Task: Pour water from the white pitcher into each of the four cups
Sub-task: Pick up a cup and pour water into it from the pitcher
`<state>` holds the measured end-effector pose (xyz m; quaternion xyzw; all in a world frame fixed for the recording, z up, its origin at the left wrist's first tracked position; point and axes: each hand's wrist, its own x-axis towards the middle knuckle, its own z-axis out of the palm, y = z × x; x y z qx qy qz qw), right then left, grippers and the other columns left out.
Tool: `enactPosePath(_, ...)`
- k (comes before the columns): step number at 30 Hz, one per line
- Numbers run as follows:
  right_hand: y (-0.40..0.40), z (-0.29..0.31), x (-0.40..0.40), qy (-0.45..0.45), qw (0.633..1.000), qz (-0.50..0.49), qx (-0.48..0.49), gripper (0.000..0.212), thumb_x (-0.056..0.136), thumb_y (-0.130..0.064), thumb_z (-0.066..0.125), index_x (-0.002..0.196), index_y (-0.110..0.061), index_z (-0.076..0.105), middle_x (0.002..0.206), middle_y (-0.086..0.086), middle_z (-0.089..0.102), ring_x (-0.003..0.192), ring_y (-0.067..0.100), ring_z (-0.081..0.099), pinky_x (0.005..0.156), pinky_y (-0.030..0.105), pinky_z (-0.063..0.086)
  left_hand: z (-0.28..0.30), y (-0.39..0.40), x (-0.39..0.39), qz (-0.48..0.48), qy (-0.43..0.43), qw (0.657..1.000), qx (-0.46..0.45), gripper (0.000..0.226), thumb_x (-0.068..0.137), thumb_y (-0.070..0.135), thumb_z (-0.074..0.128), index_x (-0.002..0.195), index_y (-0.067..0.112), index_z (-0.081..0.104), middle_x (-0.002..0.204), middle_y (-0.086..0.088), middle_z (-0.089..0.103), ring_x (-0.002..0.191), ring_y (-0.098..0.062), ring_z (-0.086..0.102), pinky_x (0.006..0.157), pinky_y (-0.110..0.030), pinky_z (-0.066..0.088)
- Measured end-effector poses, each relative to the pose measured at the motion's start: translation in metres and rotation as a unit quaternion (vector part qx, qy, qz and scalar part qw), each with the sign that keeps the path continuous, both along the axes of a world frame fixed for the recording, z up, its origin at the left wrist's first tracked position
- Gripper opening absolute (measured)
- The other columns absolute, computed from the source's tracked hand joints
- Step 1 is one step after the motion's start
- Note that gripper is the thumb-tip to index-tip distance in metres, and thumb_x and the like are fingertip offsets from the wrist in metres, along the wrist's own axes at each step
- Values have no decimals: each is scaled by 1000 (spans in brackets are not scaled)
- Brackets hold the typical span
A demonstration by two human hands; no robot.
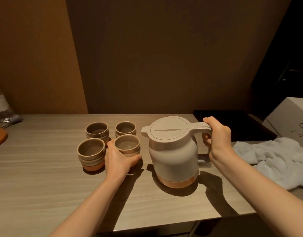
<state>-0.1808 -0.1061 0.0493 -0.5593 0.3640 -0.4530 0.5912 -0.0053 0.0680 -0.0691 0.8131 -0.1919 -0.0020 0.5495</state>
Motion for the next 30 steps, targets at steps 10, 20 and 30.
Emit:
enactPosePath(10, -5, 0, -2, -1, 1000, 1, 0, 35, 87, -25, 59, 55, -11, 53, 43, -5, 45, 37, 4, 37, 40, 18, 29, -14, -2, 3, 14, -20, 1000, -2, 103, 47, 27, 97, 131, 17, 39, 127, -4, 55, 120, -23, 53, 97, -38, 47)
enactPosePath(20, 0, 1, -3, 8, 1000, 2, 1, 35, 87, -26, 59, 56, -11, 54, 43, -6, 46, 43, 6, 38, 45, 21, 30, -15, 4, -2, -6, -3, 1000, -11, 110, 50, 27, 96, 139, 19, 31, 136, -4, 49, 128, -23, 46, 106, -41, 41)
enactPosePath(30, 21, 6, -8, 9, 1000, 13, -2, 34, 86, -26, 60, 57, -11, 53, 50, -1, 47, 45, 6, 40, 45, 21, 31, 3, 32, -10, -20, 20, 1000, -12, 83, 78, 35, 78, 145, 17, 33, 143, -5, 49, 133, -25, 44, 104, -41, 39)
